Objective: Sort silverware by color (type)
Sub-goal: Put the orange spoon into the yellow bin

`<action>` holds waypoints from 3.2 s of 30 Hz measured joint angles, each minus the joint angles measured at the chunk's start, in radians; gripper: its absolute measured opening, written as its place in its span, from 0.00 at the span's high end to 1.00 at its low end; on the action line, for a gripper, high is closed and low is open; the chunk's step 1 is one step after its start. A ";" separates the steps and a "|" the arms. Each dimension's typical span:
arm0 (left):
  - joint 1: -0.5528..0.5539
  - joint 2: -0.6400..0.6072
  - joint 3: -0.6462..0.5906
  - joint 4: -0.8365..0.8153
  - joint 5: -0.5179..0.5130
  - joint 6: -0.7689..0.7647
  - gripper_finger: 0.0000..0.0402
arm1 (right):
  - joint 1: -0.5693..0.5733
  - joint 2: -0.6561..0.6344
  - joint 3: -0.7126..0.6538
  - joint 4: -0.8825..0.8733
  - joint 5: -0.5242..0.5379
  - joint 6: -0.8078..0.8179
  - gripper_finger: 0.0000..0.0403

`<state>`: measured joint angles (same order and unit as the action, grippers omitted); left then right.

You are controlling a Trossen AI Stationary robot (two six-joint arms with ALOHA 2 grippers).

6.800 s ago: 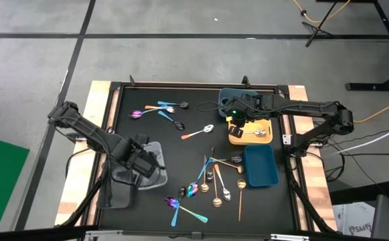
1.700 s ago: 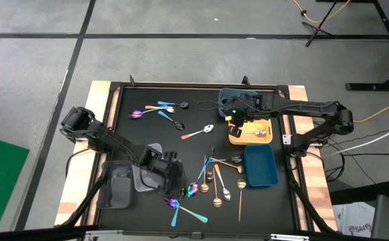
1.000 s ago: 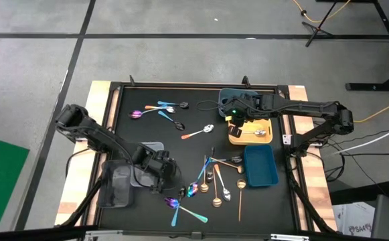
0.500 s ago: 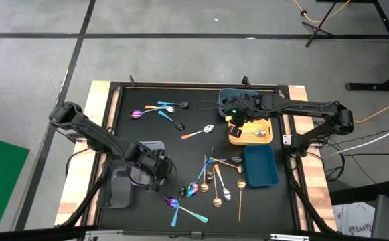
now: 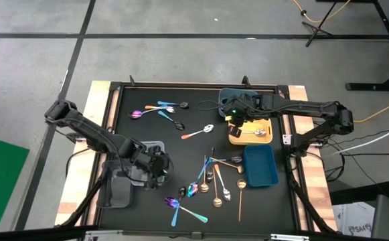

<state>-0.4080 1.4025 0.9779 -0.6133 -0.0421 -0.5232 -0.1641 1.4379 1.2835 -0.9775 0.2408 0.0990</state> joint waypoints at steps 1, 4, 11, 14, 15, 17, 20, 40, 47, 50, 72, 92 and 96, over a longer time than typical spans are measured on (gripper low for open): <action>0.000 -0.010 0.000 0.001 0.000 0.000 0.95 | 0.000 0.000 0.000 0.011 -0.004 0.000 0.76; -0.001 -0.044 0.000 -0.002 -0.041 0.001 0.95 | 0.000 0.000 0.000 0.056 -0.038 0.000 0.76; 0.000 -0.127 0.000 0.000 -0.213 0.002 0.95 | 0.000 0.016 0.000 0.240 -0.132 -0.016 0.76; 0.000 -0.143 0.000 0.001 -0.254 0.004 0.95 | 0.000 0.052 0.000 0.324 -0.167 -0.079 0.76; 0.000 -0.144 0.000 0.002 -0.257 0.006 0.95 | 0.000 0.068 0.000 0.346 -0.182 -0.094 0.76; 0.000 -0.144 0.000 0.003 -0.259 0.009 0.95 | 0.000 0.104 0.000 0.396 -0.217 -0.122 0.76; 0.000 -0.142 0.000 0.004 -0.259 0.009 0.95 | 0.000 0.167 0.000 0.450 -0.254 -0.158 0.76; 0.000 -0.140 0.000 0.028 -0.261 0.009 0.95 | 0.000 0.486 0.000 0.589 -0.257 -0.338 0.76; 0.000 -0.140 0.000 0.028 -0.261 0.008 0.95 | -0.002 0.530 0.000 0.629 -0.256 -0.342 0.76; 0.000 -0.140 0.000 0.031 -0.261 0.008 0.95 | -0.003 0.545 0.000 0.641 -0.251 -0.343 0.76; 0.000 -0.140 0.000 0.055 -0.261 0.006 0.95 | -0.053 0.590 0.002 0.621 -0.304 -0.340 0.76; 0.000 -0.140 0.000 0.057 -0.261 0.002 0.95 | -0.052 0.593 -0.001 0.618 -0.313 -0.340 0.82; 0.000 -0.140 0.000 0.057 -0.261 0.002 0.95 | -0.052 0.593 -0.001 0.617 -0.313 -0.340 0.91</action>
<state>-0.4084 1.2629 0.9779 -0.5564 -0.3027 -0.5213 -0.2165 2.0312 1.2823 -0.3607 -0.0727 -0.2413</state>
